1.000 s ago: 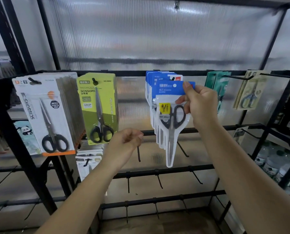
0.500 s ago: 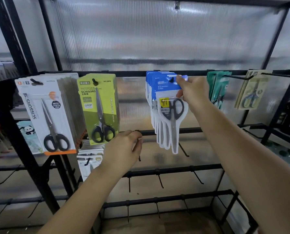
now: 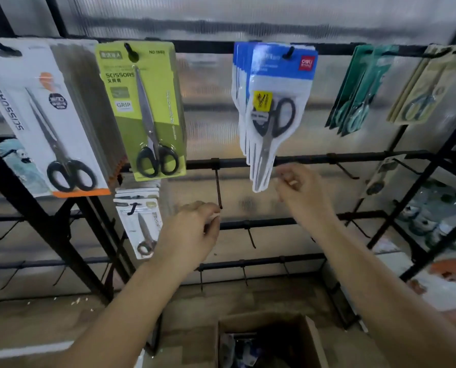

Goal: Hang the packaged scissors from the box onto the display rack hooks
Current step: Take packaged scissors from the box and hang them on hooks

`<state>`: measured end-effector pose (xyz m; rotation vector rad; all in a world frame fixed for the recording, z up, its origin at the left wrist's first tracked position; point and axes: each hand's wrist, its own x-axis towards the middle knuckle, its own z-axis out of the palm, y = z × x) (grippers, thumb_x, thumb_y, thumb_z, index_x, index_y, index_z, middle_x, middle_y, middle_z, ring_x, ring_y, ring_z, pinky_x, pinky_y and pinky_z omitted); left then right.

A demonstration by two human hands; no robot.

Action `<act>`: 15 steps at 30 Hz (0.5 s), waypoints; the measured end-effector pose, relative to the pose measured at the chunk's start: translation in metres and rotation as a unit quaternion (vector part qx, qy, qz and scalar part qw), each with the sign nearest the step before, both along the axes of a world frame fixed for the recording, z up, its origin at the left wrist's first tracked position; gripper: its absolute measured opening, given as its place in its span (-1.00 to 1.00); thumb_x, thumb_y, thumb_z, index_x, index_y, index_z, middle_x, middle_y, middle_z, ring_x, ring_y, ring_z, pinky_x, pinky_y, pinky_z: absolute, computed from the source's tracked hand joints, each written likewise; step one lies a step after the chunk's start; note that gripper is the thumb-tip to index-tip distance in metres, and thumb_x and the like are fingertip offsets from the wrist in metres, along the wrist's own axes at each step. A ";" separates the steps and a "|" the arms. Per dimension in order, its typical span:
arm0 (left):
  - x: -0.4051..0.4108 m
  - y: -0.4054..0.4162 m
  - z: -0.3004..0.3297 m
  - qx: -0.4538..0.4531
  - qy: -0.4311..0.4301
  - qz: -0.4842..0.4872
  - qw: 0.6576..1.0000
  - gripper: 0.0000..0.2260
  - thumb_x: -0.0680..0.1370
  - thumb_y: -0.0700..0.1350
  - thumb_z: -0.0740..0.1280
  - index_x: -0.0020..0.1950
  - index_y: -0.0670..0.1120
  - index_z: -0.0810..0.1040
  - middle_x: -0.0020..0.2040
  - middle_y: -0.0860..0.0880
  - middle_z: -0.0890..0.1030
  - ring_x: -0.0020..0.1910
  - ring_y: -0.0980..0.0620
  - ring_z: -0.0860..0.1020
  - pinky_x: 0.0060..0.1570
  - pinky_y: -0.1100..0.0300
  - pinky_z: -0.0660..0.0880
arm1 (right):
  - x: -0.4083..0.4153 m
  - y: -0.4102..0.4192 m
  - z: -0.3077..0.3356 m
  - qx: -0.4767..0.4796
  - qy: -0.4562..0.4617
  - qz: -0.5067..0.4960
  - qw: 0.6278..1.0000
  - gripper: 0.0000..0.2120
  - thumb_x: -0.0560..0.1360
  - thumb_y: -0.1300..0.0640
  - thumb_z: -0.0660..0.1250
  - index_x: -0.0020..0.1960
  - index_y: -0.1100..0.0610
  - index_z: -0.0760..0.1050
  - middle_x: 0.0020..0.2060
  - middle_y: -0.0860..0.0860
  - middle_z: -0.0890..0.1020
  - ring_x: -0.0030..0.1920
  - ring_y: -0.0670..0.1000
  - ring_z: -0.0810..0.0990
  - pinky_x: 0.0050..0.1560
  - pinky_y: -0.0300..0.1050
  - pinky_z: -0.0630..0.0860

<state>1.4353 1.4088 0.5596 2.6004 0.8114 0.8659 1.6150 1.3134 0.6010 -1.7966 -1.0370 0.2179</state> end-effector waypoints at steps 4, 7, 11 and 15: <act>0.002 -0.007 -0.039 -0.004 0.048 -0.020 0.999 -0.82 0.43 -0.13 0.29 -0.11 -0.15 0.65 -0.20 -0.08 0.67 -0.27 -0.07 0.64 -0.30 0.18 0.54 | -0.003 -0.016 -0.063 -0.085 0.036 0.022 0.995 -0.86 0.55 0.17 0.28 0.05 -0.04 0.44 -0.16 -0.21 0.48 -0.15 -0.23 0.48 -0.15 -0.41 0.41; 0.008 -0.012 -0.072 -0.045 0.090 -0.020 0.995 -0.84 0.43 -0.14 0.29 -0.13 -0.15 0.64 -0.22 -0.09 0.66 -0.28 -0.10 0.62 -0.30 0.13 0.58 | 0.003 -0.029 -0.110 -0.140 0.062 0.034 0.988 -0.88 0.56 0.19 0.26 0.02 -0.02 0.44 -0.18 -0.22 0.46 -0.18 -0.27 0.45 -0.19 -0.50 0.39; 0.017 -0.028 -0.109 -0.083 0.123 -0.005 0.989 -0.78 0.46 -0.07 0.23 -0.11 -0.13 0.64 -0.22 -0.07 0.65 -0.27 -0.07 0.63 -0.31 0.13 0.58 | 0.022 -0.052 -0.162 -0.209 0.124 0.042 0.969 -0.89 0.55 0.17 0.27 0.03 -0.02 0.46 -0.17 -0.09 0.53 -0.16 -0.10 0.54 -0.10 -0.23 0.46; 0.028 -0.050 -0.144 -0.109 0.163 0.043 0.980 -0.68 0.47 -0.01 0.17 -0.07 -0.15 0.65 -0.21 -0.10 0.66 -0.26 -0.11 0.64 -0.29 0.12 0.54 | 0.054 -0.087 -0.211 -0.279 0.162 0.048 0.945 -0.95 0.55 0.08 0.28 -0.03 -0.06 0.47 -0.20 -0.11 0.55 -0.17 -0.07 0.54 -0.21 -0.21 0.47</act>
